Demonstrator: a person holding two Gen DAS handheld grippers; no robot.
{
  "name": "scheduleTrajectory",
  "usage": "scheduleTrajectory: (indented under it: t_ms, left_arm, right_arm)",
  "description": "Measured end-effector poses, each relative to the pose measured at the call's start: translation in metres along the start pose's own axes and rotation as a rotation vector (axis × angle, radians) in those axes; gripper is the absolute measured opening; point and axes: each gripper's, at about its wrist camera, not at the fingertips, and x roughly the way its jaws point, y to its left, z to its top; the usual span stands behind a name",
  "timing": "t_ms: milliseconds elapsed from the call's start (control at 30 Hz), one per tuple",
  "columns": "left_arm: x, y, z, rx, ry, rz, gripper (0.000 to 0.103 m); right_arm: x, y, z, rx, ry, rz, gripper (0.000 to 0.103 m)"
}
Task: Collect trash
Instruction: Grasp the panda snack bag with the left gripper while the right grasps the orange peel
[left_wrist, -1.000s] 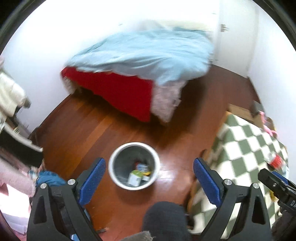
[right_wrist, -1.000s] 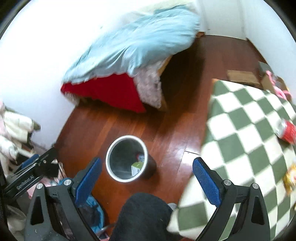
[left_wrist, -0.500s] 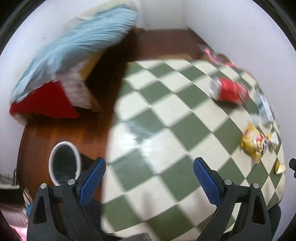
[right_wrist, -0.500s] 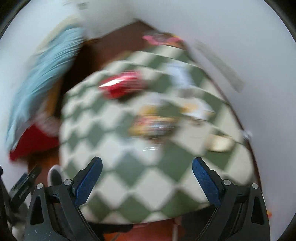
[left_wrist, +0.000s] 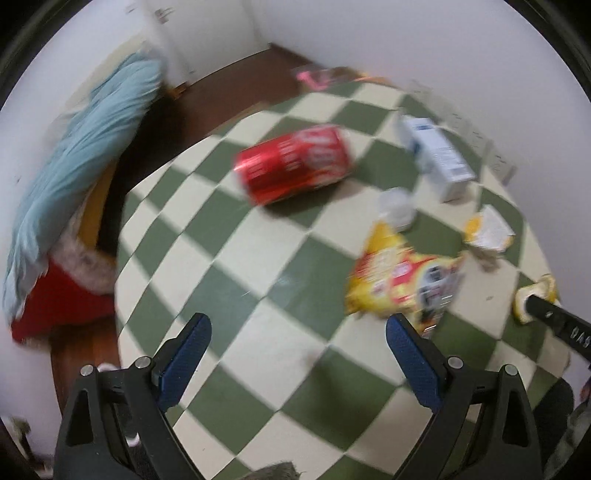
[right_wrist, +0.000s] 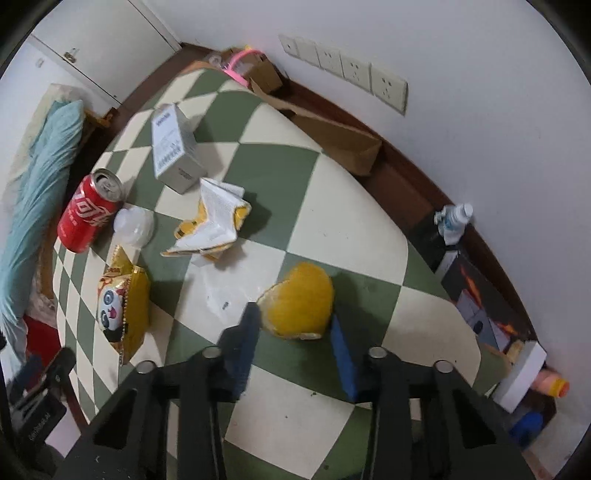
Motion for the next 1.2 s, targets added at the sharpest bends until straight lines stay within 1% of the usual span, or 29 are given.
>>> scheduleTrajectory:
  t_ms: [67,167,333,400,433,467,533,567,600,667,700,767,833,933,1000,1067,1133,1167,1200]
  left_arm:
    - [0.002,-0.019,0.008,0.070,-0.002,-0.027,0.097]
    - [0.018,-0.052,0.017,0.190,0.038,-0.048,0.097]
    - [0.044,-0.099,0.019,0.374,0.086,-0.031,0.097]
    - [0.051,-0.106,0.019,0.397,0.106,-0.043,0.095]
    - [0.053,-0.108,0.021,0.399,0.108,-0.050,0.094]
    - [0.053,-0.109,0.021,0.397,0.102,-0.055,0.085]
    - [0.051,-0.107,0.024,0.388,0.092,-0.051,0.076]
    - [0.049,-0.104,0.024,0.378,0.081,-0.046,0.060]
    - [0.048,-0.100,0.025,0.369,0.071,-0.037,0.051]
    - [0.043,-0.086,0.026,0.335,0.064,-0.075,0.048]
    - [0.043,-0.080,0.026,0.325,0.066,-0.082,0.046]
    - [0.040,-0.066,0.018,0.309,0.072,-0.075,0.046]
    - [0.035,-0.049,0.005,0.291,0.073,-0.060,0.046]
    - [0.026,-0.017,-0.020,0.257,0.077,-0.018,0.045]
    - [0.021,0.002,-0.035,0.230,0.083,-0.006,0.045]
    - [0.019,0.019,-0.047,0.208,0.092,0.004,0.045]
    - [0.023,0.030,-0.058,0.183,0.111,-0.001,0.045]
    - [0.028,0.033,-0.059,0.175,0.125,-0.004,0.045]
    - [0.037,0.035,-0.062,0.158,0.157,-0.012,0.048]
  right_arm:
    - [-0.003,-0.006,-0.002,0.006,-0.005,0.005,0.022]
    - [-0.012,-0.018,-0.004,0.016,-0.019,-0.006,0.021]
    - [-0.013,-0.038,-0.004,0.054,-0.013,-0.023,0.021]
    - [-0.011,-0.042,-0.005,0.068,-0.008,-0.023,0.021]
    - [-0.010,-0.043,-0.005,0.072,-0.005,-0.021,0.021]
    - [-0.010,-0.044,-0.005,0.074,-0.002,-0.019,0.021]
    - [-0.008,-0.044,-0.006,0.076,0.002,-0.017,0.021]
    - [-0.007,-0.043,-0.007,0.075,0.004,-0.014,0.021]
    - [-0.006,-0.042,-0.007,0.074,0.005,-0.012,0.021]
    - [-0.007,-0.039,-0.008,0.068,0.008,-0.005,0.021]
    - [-0.007,-0.036,-0.009,0.064,0.009,0.003,0.021]
    - [-0.008,-0.028,-0.011,0.047,0.017,0.024,0.021]
    - [-0.005,-0.013,-0.015,0.016,0.046,0.069,0.021]
    - [0.002,0.016,-0.028,-0.064,0.093,0.106,0.021]
    - [0.007,0.039,-0.039,-0.121,0.119,0.123,0.021]
    - [0.013,0.053,-0.048,-0.155,0.135,0.130,0.021]
    - [0.019,0.067,-0.055,-0.185,0.148,0.130,0.021]
    - [0.022,0.072,-0.058,-0.197,0.154,0.123,0.022]
    - [0.021,0.078,-0.060,-0.220,0.135,0.105,0.022]
